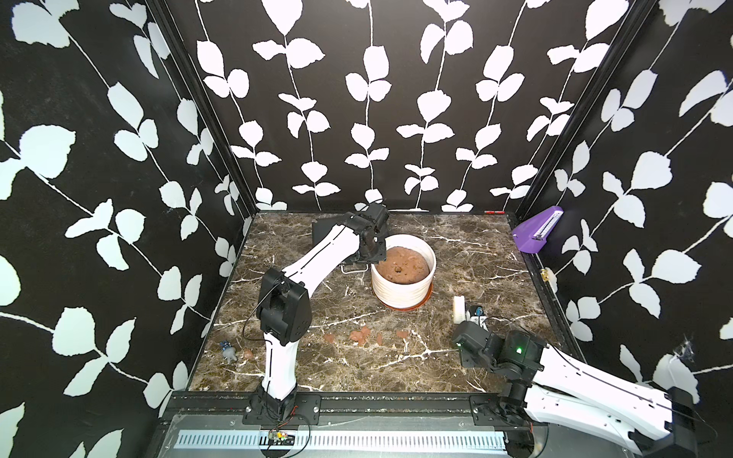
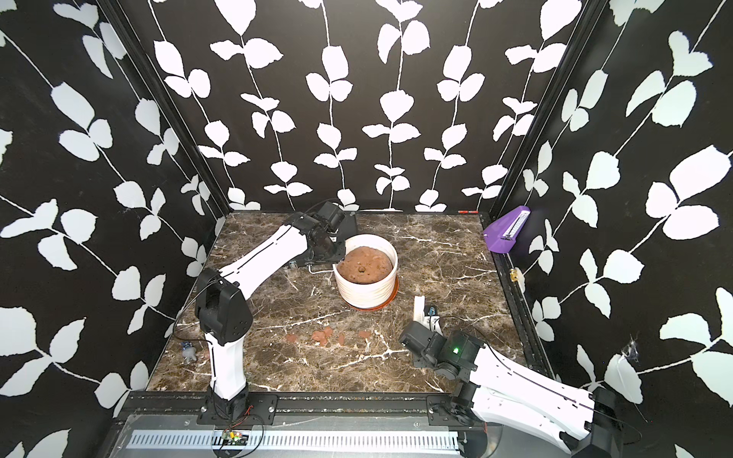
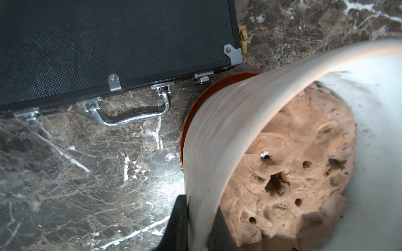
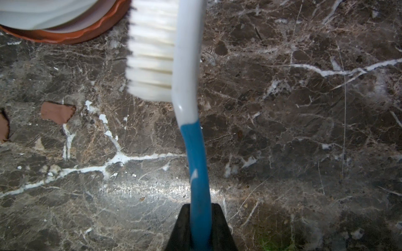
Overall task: Scrub the dried mud off the ceramic pot
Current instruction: Rotate the pot at the center of the board.
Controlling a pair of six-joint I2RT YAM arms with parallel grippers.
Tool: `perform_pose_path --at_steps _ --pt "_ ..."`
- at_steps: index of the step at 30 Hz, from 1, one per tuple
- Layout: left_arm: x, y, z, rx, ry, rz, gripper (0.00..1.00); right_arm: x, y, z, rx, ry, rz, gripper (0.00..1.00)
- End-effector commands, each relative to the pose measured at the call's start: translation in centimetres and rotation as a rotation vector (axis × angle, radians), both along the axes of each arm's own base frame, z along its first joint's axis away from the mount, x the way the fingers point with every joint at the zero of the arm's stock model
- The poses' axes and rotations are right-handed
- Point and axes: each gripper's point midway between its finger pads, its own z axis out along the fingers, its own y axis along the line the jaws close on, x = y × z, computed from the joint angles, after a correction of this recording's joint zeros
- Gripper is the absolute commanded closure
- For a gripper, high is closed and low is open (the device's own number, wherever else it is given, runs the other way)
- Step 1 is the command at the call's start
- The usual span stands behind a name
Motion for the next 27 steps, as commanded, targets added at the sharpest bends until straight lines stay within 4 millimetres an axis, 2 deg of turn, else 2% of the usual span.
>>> perform_pose_path --at_steps 1,9,10,11,13,16,17,21,23,27 --pt "-0.9 -4.4 6.3 -0.322 -0.049 0.050 1.00 0.2 -0.2 -0.1 0.005 -0.015 -0.020 1.00" --pt "-3.3 -4.1 5.3 -0.342 -0.020 0.115 1.00 0.0 -0.6 -0.2 0.006 -0.017 -0.022 1.00" --pt "-3.9 -4.7 5.4 -0.356 -0.019 0.107 1.00 0.0 -0.5 -0.1 0.008 -0.018 -0.022 1.00" --pt "-4.5 -5.4 5.6 -0.371 -0.016 0.088 0.94 0.1 -0.5 -0.1 0.012 -0.021 -0.021 1.00" --pt "-4.8 -6.0 5.9 -0.387 -0.015 0.062 0.74 0.1 -0.4 0.0 0.011 -0.020 -0.017 1.00" --pt "-4.3 -5.8 7.3 -0.379 -0.070 0.028 0.52 0.2 -0.2 0.2 0.010 -0.020 -0.013 1.00" --pt "-4.1 -5.8 7.9 -0.375 -0.090 0.013 0.47 0.2 -0.3 0.3 0.009 -0.020 -0.013 1.00" --pt "-2.6 -5.1 9.1 -0.351 -0.110 -0.022 0.45 0.1 -0.4 0.6 0.017 -0.024 -0.013 1.00" --pt "-1.3 -4.1 8.9 -0.335 -0.116 -0.010 0.45 0.0 -0.5 0.6 0.017 -0.023 -0.015 1.00" --pt "-0.3 -3.9 7.9 -0.339 -0.088 -0.021 0.46 0.0 -0.4 0.7 0.017 -0.019 -0.014 1.00"
